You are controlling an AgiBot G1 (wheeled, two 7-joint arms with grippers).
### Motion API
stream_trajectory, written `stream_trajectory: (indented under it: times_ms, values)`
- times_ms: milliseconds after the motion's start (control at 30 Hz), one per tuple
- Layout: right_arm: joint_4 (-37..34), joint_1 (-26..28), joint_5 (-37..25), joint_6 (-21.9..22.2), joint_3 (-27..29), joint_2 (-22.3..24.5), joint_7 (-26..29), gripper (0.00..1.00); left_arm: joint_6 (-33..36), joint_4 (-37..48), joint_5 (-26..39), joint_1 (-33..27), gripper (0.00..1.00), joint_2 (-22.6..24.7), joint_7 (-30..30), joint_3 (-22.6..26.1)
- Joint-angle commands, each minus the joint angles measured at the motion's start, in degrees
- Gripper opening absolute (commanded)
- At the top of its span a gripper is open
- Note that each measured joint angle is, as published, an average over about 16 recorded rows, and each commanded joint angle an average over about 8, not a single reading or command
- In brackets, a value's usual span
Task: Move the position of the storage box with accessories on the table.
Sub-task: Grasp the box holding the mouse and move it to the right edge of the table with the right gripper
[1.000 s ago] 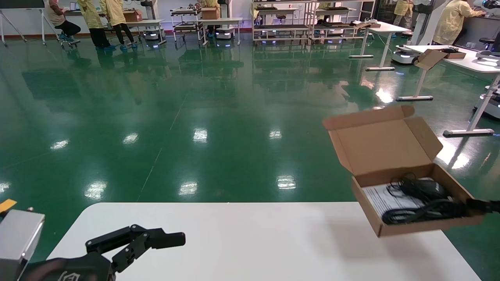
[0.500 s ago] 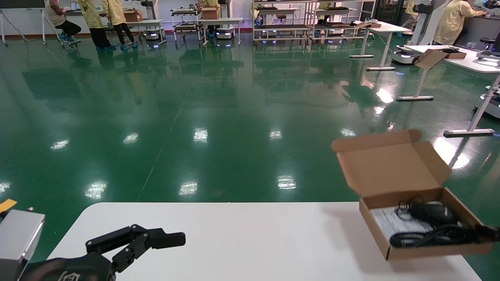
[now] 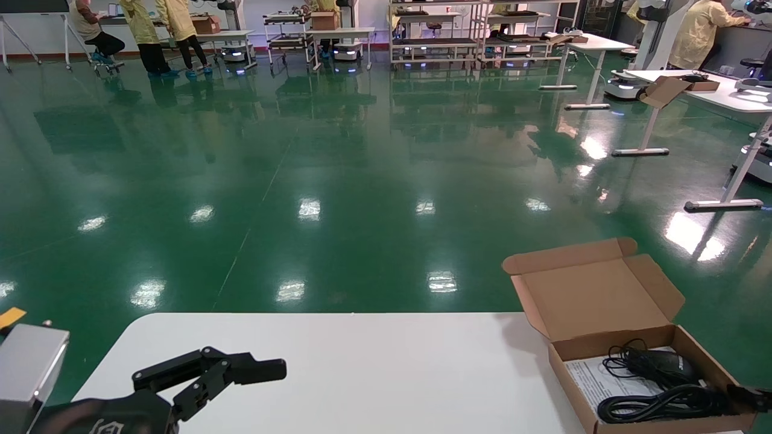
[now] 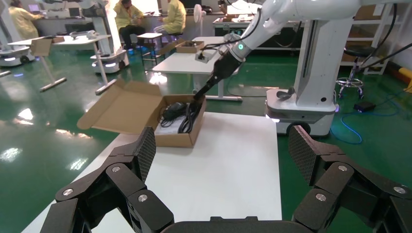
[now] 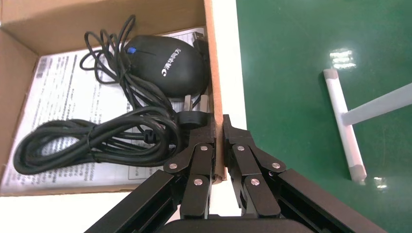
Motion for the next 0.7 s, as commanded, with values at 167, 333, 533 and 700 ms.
stream_trajectory:
  times_ms: [167, 333, 533, 700]
  values:
    - [0.04, -1.5, 0.71, 1.35, 0.5, -0.07, -0.42, 0.0, 0.0, 0.0, 0.0, 0.0, 1.0, 0.0, 0.0, 0.0]
    - [0.21, -2.62, 1.37, 2.65, 0.97, 0.18, -1.08, 0.0, 0.0, 0.0, 0.0, 0.0, 1.0, 0.0, 0.0, 0.0]
    - [0.35, -3.77, 1.93, 4.0, 1.36, 0.27, -1.82, 0.0, 0.0, 0.0, 0.0, 0.0, 1.0, 0.0, 0.0, 0.0]
    - [0.4, -4.36, 2.23, 4.6, 1.58, 0.23, -2.08, 0.0, 0.0, 0.0, 0.0, 0.0, 1.0, 0.0, 0.0, 0.0]
